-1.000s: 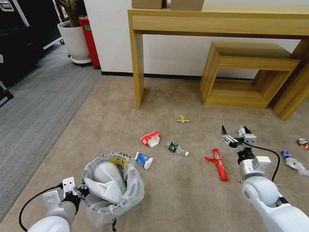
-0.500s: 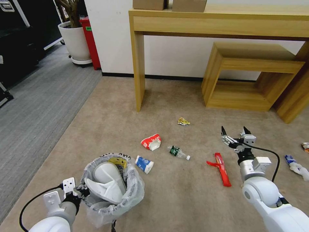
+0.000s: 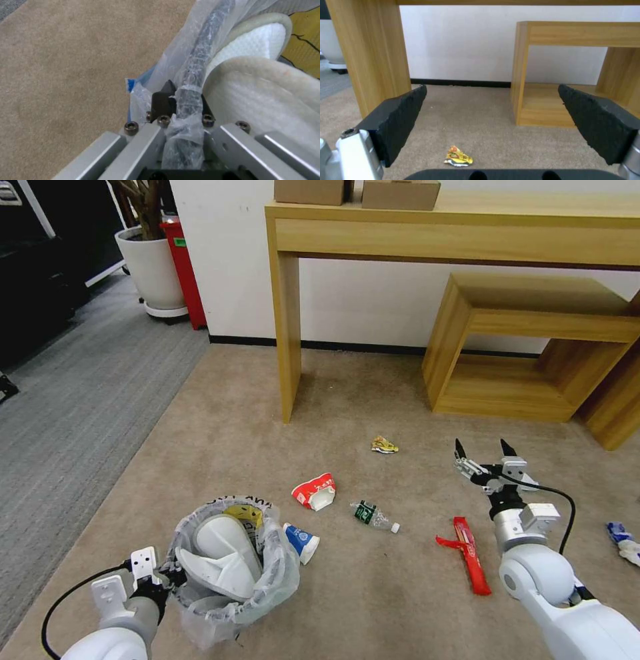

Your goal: Pick up the trash bin and place the garbage on the floor into it.

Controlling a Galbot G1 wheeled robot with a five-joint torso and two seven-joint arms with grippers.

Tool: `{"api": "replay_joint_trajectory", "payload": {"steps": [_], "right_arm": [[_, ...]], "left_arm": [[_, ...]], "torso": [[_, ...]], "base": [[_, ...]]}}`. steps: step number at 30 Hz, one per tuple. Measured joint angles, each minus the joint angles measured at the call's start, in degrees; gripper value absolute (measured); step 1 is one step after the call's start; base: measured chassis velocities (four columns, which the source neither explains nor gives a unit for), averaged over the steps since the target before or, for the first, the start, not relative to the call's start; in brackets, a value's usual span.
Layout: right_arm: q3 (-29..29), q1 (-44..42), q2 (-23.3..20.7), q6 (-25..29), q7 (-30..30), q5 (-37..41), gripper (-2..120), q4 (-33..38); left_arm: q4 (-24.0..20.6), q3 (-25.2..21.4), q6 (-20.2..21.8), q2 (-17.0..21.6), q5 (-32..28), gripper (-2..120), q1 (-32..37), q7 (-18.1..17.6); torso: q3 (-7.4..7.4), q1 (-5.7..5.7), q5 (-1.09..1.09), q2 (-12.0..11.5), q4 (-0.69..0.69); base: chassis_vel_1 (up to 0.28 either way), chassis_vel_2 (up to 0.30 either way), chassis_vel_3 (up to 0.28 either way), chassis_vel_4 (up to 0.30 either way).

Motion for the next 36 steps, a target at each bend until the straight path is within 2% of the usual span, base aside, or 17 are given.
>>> {"api": "replay_joint_trajectory", "payload": {"steps": [10, 20, 22, 23, 24, 26, 32, 33, 36], "right_arm": [[-0.9, 0.25, 0.02, -0.33, 0.14, 0.1, 100, -0.24], [-1.89, 1.22, -0.16, -1.43, 1.72, 1.11, 100, -0.49], [-2.99, 1.84, -0.41, -4.42, 2.87, 3.92, 100, -0.02], [-4.15, 2.54, -0.57, -7.75, 4.54, 7.31, 100, 0.57], [-4.15, 2.54, -0.57, -7.75, 4.54, 7.31, 100, 0.57], [-7.05, 4.71, -0.57, -13.92, 8.62, 14.78, 100, 1.14], [-9.38, 6.6, -0.21, -19.04, 12.49, 21.3, 100, 1.58], [-10.63, 7.76, 0.31, -22.11, 15.53, 24.94, 100, 1.72], [-11.45, 8.53, 0.74, -23.73, 17.35, 26.93, 100, 1.59]], "left_arm": [[0.36, 0.11, -0.16, -0.11, 0.28, 0, -0.24, 0.04], [0.63, 0.34, -0.19, -0.24, 0.48, 0, -0.56, 0.07], [0.68, 0.39, -0.19, -0.3, 0.5, 0, -0.62, 0.07], [0.75, 0.41, -0.19, -0.35, 0.54, 0, -0.65, 0.07], [0.75, 0.41, -0.19, -0.35, 0.54, 0, -0.65, 0.07], [0.88, 0.44, -0.2, -0.45, 0.57, 0, -0.7, 0.07], [0.97, 0.42, -0.27, -0.52, 0.61, 0, -0.71, 0.06], [1.02, 0.39, -0.31, -0.57, 0.61, 0, -0.72, 0.06], [1.13, 0.35, -0.35, -0.62, 0.61, 0, -0.76, 0.06]], "torso": [[0.0, 0.0, 0.0, 0.0, 0.0], [0.01, 0.01, -0.01, 0.0, 0.0], [0.01, 0.01, 0.0, 0.0, 0.0], [0.01, 0.0, -0.01, 0.0, 0.0], [0.01, 0.0, -0.01, 0.0, 0.0], [0.0, 0.0, 0.0, 0.0, 0.01], [0.0, 0.0, -0.01, 0.0, 0.01], [0.01, 0.0, 0.0, 0.0, 0.01], [0.0, 0.0, -0.01, 0.0, 0.01]], "base": [[-0.004, 0.003, 0.007, -0.004], [-0.095, 0.072, 0.082, -0.072], [0.0, 0.0, 0.0, 0.0], [0.0, 0.0, 0.0, 0.0], [0.0, 0.0, 0.0, 0.0], [0.0, 0.0, 0.0, 0.0], [0.0, 0.0, 0.0, 0.0], [0.0, 0.0, 0.0, 0.0], [0.0, 0.0, 0.0, 0.0]]}}
